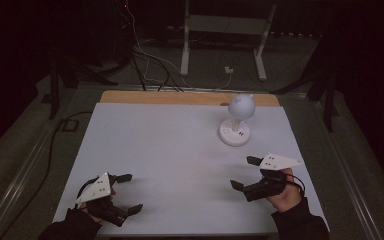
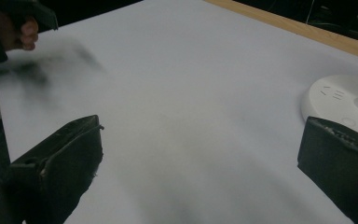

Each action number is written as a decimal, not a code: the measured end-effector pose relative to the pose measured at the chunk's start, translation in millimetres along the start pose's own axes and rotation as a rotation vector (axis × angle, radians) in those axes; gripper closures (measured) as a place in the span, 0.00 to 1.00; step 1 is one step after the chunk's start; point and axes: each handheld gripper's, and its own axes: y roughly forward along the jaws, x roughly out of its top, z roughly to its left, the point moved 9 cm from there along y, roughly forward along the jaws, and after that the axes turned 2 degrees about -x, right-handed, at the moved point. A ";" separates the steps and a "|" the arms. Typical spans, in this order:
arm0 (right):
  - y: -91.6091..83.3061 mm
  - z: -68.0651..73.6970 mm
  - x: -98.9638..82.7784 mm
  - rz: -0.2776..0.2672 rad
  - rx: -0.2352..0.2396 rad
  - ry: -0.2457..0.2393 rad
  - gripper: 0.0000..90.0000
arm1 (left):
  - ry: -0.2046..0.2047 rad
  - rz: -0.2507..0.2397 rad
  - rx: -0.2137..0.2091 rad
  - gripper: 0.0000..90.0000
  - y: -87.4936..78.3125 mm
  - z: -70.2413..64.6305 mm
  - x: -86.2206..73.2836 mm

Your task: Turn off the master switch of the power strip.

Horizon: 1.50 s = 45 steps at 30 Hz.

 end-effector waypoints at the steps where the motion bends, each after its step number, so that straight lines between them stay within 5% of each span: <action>1: 0.0 0.0 0.0 0.000 0.000 0.000 0.00 | 0.000 0.000 0.000 0.00 0.0 0.0 0.0; 45: -3.2 -75.4 22.3 -0.052 -0.188 0.085 0.00 | -0.005 0.001 -0.006 0.00 -0.1 -0.7 0.0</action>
